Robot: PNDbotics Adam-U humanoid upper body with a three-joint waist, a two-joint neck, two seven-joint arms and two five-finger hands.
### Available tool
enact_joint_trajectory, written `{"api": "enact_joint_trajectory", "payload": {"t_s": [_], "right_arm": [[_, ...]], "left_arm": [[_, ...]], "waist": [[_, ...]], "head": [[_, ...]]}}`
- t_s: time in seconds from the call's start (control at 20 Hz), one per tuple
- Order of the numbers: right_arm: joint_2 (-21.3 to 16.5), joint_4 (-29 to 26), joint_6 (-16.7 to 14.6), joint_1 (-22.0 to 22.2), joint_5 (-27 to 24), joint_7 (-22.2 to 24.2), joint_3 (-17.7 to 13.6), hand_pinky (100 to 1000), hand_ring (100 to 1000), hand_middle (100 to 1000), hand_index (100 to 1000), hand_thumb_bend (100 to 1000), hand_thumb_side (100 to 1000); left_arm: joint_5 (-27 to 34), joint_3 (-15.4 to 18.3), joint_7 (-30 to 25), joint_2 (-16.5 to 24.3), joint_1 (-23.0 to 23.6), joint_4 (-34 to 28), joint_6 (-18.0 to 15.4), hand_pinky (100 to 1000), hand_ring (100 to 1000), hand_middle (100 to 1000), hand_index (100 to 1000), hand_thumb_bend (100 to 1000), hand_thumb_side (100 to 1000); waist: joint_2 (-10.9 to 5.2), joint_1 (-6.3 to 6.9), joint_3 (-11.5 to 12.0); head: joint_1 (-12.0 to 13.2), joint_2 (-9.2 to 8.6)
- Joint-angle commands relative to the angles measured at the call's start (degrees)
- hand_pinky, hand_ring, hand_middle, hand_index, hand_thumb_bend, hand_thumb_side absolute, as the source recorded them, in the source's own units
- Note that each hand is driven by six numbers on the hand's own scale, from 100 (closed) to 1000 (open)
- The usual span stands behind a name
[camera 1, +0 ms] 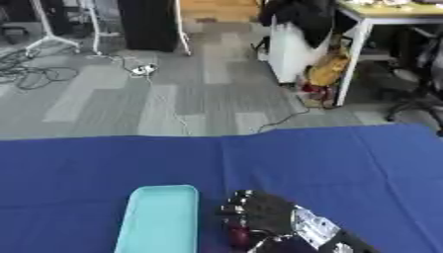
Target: Pick up objects on the table and place them in the box.
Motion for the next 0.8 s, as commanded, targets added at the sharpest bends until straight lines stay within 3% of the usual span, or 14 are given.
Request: {"api": "enact_joint_trajectory", "payload": {"t_s": [0.05, 0.4, 0.6, 0.8], "right_arm": [[-0.88, 2.93, -16.34, -0.57, 1.12, -16.77, -1.93, 352, 537, 662, 814, 364, 1000], [-1.29, 6.97, -16.34, 0.14, 0.40, -16.77, -3.66, 105, 409, 603, 823, 457, 1000], [-1.98, 7.72, -16.34, 0.89, 0.28, -16.77, -3.98, 100, 370, 586, 828, 480, 1000], [-2.21, 8.70, -16.34, 1.57, -0.96, -16.77, -3.98, 100, 270, 515, 806, 477, 976]], "left_arm": [[0.17, 0.22, -0.15, 0.98, -0.68, -0.84, -0.10, 458, 496, 613, 734, 427, 810], [0.10, 0.25, -0.15, 1.08, -0.47, -0.84, -0.06, 458, 496, 613, 734, 426, 810], [0.08, 0.22, -0.18, 1.21, -0.34, -0.84, -0.03, 457, 496, 613, 734, 426, 810], [0.08, 0.25, -0.20, 1.23, -0.34, -0.84, -0.06, 457, 496, 613, 735, 425, 810]], "waist": [[-0.91, 0.05, 0.01], [-1.06, 0.06, -0.20], [-1.22, -0.04, -0.27], [-1.22, -0.06, -0.28]], "head": [[-0.66, -0.33], [0.03, -0.65], [0.27, -0.91], [0.53, -1.00]]}}
